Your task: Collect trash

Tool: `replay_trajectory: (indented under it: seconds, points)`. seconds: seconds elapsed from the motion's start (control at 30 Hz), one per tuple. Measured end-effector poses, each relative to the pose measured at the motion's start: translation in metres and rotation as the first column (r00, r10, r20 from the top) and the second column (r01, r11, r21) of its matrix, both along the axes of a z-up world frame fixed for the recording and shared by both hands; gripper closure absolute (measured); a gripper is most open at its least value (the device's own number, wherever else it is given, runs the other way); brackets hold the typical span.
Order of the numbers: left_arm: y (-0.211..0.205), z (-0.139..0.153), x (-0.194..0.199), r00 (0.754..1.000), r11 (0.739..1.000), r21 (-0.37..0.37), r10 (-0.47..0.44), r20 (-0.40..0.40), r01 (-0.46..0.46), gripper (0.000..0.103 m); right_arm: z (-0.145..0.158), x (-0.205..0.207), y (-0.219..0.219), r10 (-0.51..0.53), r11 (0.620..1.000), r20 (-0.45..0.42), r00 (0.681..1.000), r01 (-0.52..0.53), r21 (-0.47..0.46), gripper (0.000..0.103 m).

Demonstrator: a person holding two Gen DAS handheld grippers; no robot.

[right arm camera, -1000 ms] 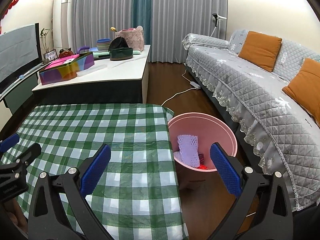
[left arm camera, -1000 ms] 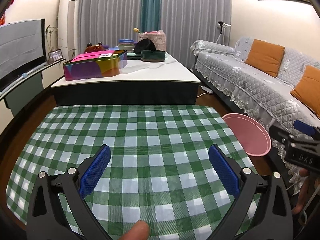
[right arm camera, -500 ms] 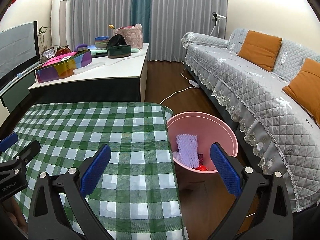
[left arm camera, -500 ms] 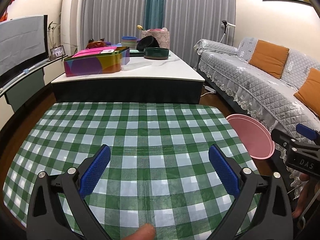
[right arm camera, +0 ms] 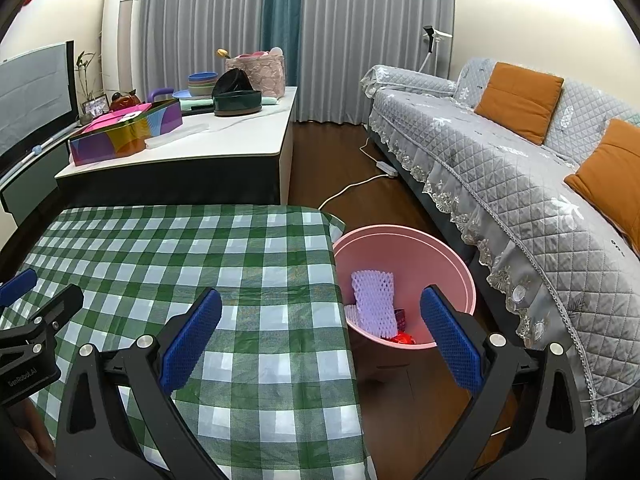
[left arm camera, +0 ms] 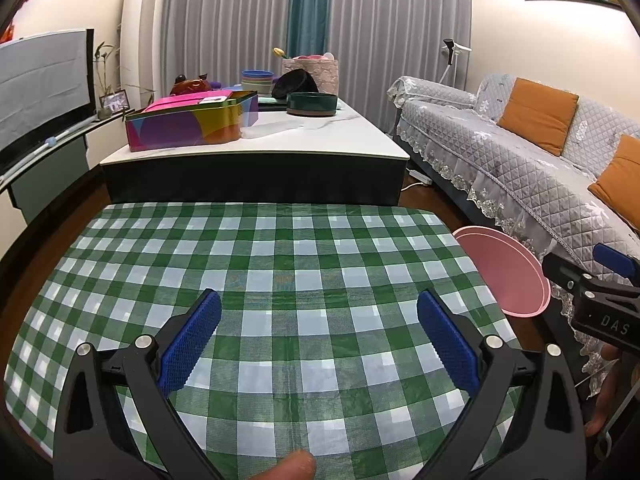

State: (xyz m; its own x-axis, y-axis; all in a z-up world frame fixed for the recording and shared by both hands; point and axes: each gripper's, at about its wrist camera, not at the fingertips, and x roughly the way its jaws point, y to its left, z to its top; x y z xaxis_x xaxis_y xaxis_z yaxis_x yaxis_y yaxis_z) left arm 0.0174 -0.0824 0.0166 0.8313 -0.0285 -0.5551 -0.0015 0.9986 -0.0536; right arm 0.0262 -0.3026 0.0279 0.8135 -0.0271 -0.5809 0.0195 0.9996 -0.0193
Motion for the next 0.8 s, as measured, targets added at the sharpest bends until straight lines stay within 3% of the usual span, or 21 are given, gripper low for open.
replay_trajectory:
  seconds: [0.8]
  points:
    - [-0.002,0.0,-0.001,1.0,1.0,0.005,0.007,0.02,-0.007,0.008,-0.0003,-0.0001,0.0005,0.0,1.0,0.0,1.0,0.0,-0.001,0.005]
